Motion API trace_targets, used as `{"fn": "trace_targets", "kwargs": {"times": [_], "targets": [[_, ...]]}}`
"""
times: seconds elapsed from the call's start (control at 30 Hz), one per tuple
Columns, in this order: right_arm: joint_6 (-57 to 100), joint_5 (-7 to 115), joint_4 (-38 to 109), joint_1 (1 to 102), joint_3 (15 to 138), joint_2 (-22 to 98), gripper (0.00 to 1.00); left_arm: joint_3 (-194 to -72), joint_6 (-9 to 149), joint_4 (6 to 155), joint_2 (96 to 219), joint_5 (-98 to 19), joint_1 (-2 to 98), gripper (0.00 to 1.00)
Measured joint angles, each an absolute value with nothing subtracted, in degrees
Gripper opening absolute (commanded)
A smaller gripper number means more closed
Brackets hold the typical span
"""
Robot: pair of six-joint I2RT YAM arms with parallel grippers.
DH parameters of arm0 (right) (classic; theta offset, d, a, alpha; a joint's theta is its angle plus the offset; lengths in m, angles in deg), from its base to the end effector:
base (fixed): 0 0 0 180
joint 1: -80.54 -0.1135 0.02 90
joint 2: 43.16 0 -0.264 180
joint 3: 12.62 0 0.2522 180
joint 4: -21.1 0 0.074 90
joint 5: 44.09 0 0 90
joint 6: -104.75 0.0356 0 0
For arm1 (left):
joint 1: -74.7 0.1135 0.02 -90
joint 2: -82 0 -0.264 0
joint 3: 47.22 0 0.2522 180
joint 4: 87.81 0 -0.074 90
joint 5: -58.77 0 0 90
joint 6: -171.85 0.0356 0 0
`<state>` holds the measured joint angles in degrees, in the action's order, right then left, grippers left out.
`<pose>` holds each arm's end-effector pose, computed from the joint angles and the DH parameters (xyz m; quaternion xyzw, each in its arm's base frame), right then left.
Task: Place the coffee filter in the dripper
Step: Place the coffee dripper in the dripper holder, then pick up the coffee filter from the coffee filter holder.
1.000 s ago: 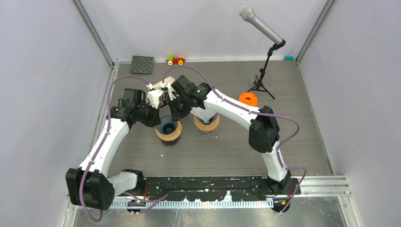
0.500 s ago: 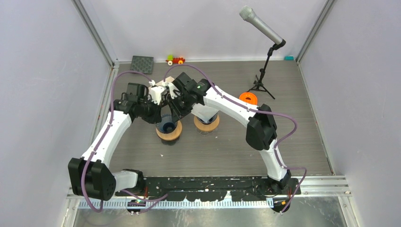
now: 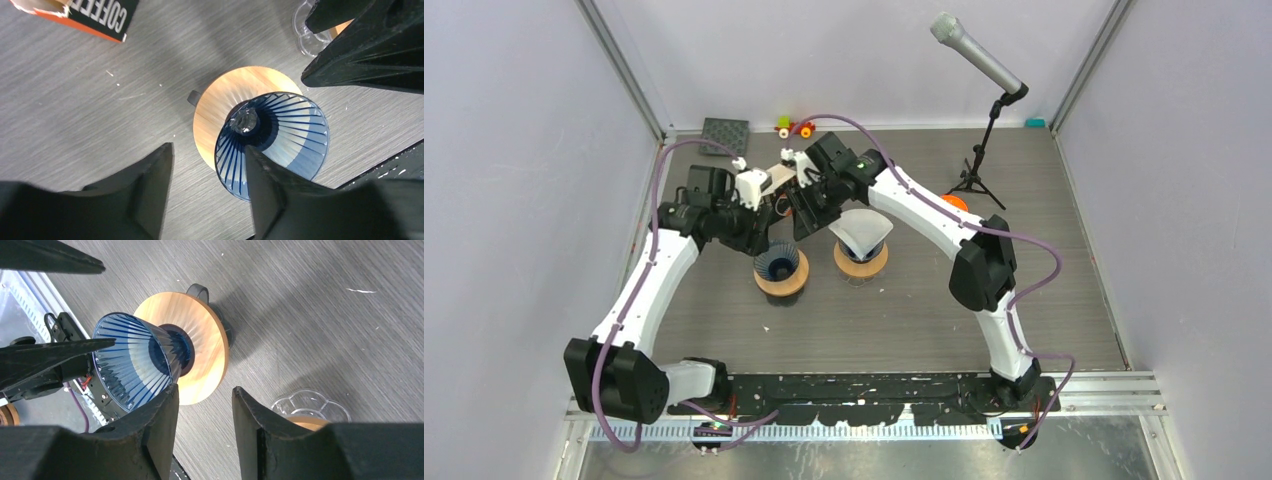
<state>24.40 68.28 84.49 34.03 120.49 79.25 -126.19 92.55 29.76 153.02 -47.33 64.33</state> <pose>0.3165 0.3533 0.2982 -0.3527 0.8622 0.3099 0.1903 0.2410 -0.0541 0.3100 0.2144 0.9193 -0.1325 0.3024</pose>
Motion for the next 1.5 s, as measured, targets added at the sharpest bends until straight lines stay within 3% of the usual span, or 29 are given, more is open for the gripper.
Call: {"fn": "trace_targets", "kwargs": {"times": [0.13, 0.3, 0.7, 1.03, 1.5], "targets": [[24.36, 69.64, 85.06, 35.15, 120.84, 78.42, 0.51, -128.90, 91.24, 29.89, 153.02, -47.18, 64.52, 0.74], [23.49, 71.47, 86.89, 35.78, 124.97, 77.48, 0.52, -134.41, 89.49, 31.21, 155.47, -46.56, 65.53, 0.75], [19.35, 74.07, 89.69, 35.78, 127.68, 69.54, 0.52, -151.28, 88.42, 36.15, 177.13, -46.83, 68.92, 0.47], [17.45, 74.16, 90.20, 39.11, 121.54, 64.58, 0.50, -160.31, 90.89, 34.18, 187.95, -48.36, 71.10, 0.45], [18.59, 77.26, 88.56, 42.82, 116.41, 64.45, 0.48, -159.72, 92.03, 34.83, 191.73, -47.15, 70.69, 0.45]]}}
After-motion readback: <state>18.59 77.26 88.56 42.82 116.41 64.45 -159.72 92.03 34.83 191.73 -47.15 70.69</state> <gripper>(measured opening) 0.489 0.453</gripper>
